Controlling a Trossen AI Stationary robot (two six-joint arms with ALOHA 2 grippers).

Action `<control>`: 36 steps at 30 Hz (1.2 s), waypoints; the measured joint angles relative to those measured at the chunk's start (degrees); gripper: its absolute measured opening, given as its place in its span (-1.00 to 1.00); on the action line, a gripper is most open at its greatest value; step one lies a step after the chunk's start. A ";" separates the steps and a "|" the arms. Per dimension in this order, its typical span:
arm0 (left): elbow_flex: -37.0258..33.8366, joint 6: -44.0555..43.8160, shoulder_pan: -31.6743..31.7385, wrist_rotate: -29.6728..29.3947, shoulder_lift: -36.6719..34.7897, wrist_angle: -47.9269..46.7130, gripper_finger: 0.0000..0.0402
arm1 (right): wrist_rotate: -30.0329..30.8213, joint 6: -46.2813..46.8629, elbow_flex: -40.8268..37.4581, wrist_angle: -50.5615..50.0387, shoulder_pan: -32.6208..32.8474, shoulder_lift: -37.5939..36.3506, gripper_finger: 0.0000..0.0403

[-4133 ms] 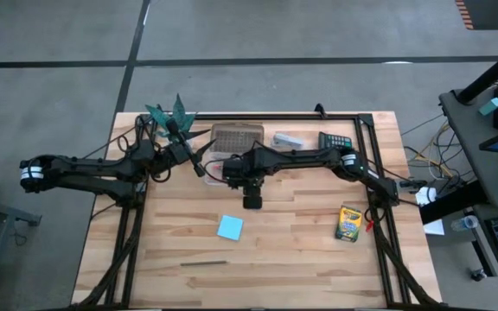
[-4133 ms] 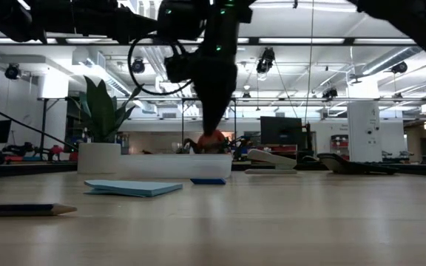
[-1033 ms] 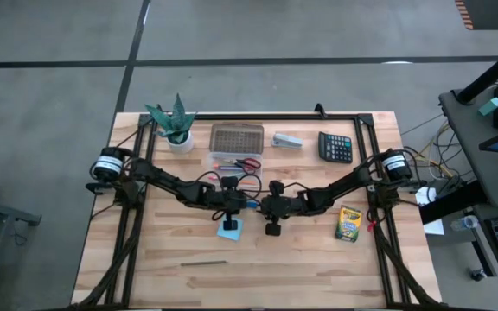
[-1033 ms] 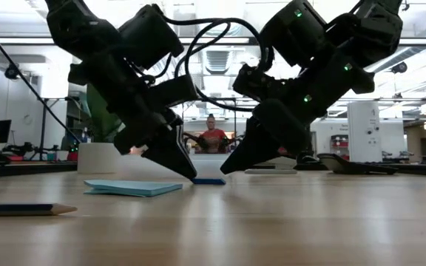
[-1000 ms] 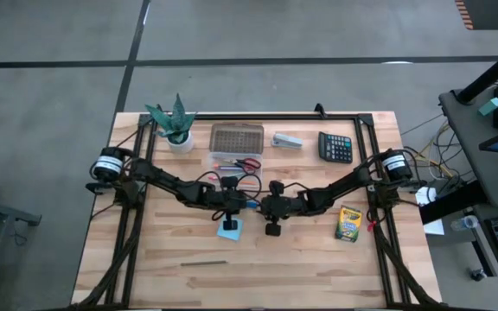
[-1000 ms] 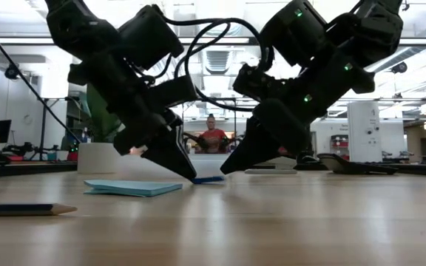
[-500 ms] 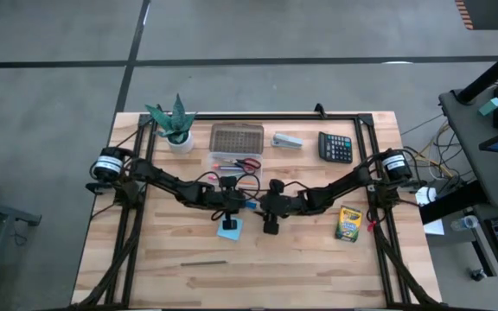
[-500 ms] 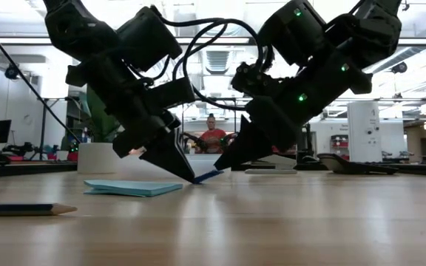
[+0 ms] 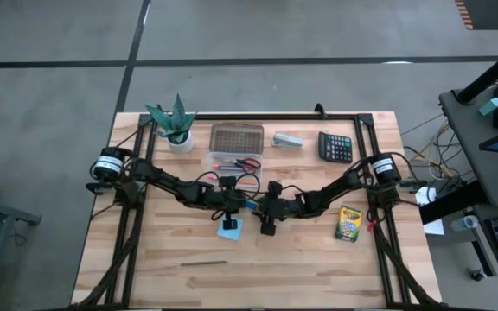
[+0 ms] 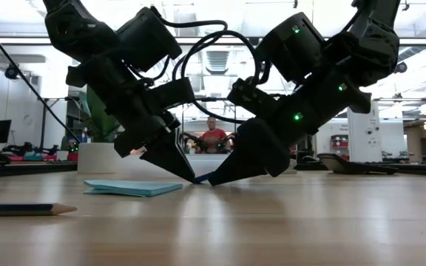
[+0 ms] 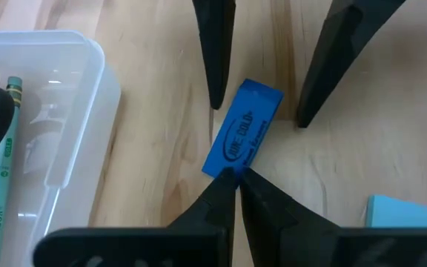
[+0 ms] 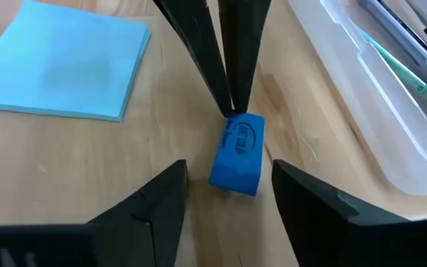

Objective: Pack school essentials
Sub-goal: Put the blue eraser into the supply box

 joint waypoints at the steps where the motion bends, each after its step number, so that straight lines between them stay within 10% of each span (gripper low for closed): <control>1: 0.00 0.00 0.00 0.00 0.00 0.00 -0.97 | 0.00 0.00 0.00 0.06 0.00 0.00 -0.09; 36: -0.09 0.04 0.00 0.00 -0.18 -0.12 -0.97 | 0.32 0.98 0.04 3.01 -0.37 1.86 -0.68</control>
